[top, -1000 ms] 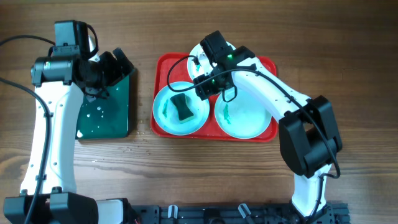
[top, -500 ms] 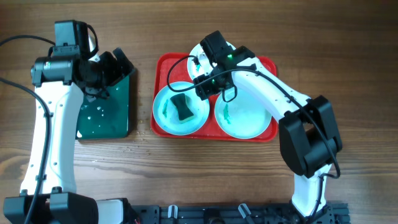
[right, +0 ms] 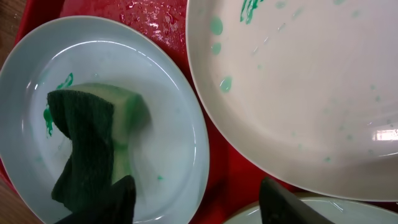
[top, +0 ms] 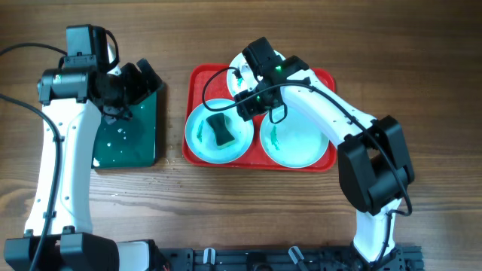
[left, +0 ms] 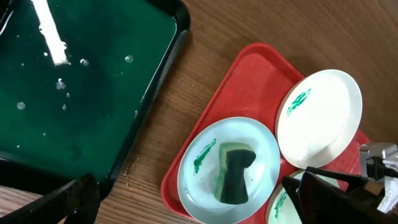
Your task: Clean dirty plates on tray and stack at the side
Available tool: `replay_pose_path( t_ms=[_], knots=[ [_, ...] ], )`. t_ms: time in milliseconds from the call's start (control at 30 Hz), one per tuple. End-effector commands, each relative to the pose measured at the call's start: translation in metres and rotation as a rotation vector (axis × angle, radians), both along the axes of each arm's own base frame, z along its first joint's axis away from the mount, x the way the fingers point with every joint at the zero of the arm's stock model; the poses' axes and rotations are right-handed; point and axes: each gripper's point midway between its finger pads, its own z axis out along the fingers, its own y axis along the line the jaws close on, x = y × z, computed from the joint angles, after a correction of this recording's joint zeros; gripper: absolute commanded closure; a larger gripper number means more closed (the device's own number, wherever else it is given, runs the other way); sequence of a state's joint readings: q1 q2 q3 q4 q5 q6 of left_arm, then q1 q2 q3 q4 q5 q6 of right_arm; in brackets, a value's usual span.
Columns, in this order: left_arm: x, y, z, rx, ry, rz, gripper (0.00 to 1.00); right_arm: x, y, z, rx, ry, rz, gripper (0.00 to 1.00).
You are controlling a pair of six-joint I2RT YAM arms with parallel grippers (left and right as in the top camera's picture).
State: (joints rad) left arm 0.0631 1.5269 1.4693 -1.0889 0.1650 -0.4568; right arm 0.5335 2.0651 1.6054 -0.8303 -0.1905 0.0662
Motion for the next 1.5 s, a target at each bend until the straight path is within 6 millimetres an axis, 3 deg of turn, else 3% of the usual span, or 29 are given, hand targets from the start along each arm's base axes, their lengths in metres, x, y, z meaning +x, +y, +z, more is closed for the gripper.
replay_pose_path(
  t_ms=[0,200,267,700,833,967,1000,1067,1233,1400,1467],
  knots=[
    [0.0,0.002,-0.002,0.001,0.006,0.003,0.0,-0.004,0.001,-0.009,-0.004,0.027,0.009,0.4],
    [0.0,0.002,-0.002,0.001,0.005,0.004,0.0,-0.014,-0.005,-0.028,-0.02,0.052,0.017,0.43],
    [0.0,0.002,-0.002,0.001,0.005,0.003,0.0,-0.013,-0.004,-0.033,-0.014,0.041,0.017,0.48],
    [0.0,0.002,-0.002,0.001,0.005,0.003,0.0,-0.006,-0.001,-0.055,0.024,-0.025,0.007,0.49],
    [0.0,0.002,-0.002,0.0,0.006,0.003,0.0,-0.005,0.0,-0.055,0.027,-0.029,0.006,0.61],
    [0.0,0.001,-0.002,-0.002,0.005,0.002,0.0,-0.008,-0.002,-0.056,0.022,-0.013,-0.008,0.67],
    [0.0,0.001,-0.002,-0.002,0.005,0.002,0.0,-0.009,-0.002,-0.057,0.02,-0.008,-0.01,0.75],
    [0.0,0.001,-0.002,-0.002,0.006,0.002,0.0,-0.011,-0.004,-0.058,0.013,0.003,-0.011,0.77],
    [-0.001,-0.013,-0.005,-0.002,0.011,-0.038,0.05,-0.016,-0.006,-0.059,0.002,0.023,-0.011,0.95],
    [-0.005,-0.036,-0.03,-0.002,0.044,-0.101,0.08,-0.016,-0.007,-0.059,0.002,0.027,-0.018,0.96],
    [-0.006,-0.04,-0.037,-0.003,0.054,-0.113,0.15,-0.016,-0.007,-0.059,0.005,0.03,-0.035,0.96]
  ],
)
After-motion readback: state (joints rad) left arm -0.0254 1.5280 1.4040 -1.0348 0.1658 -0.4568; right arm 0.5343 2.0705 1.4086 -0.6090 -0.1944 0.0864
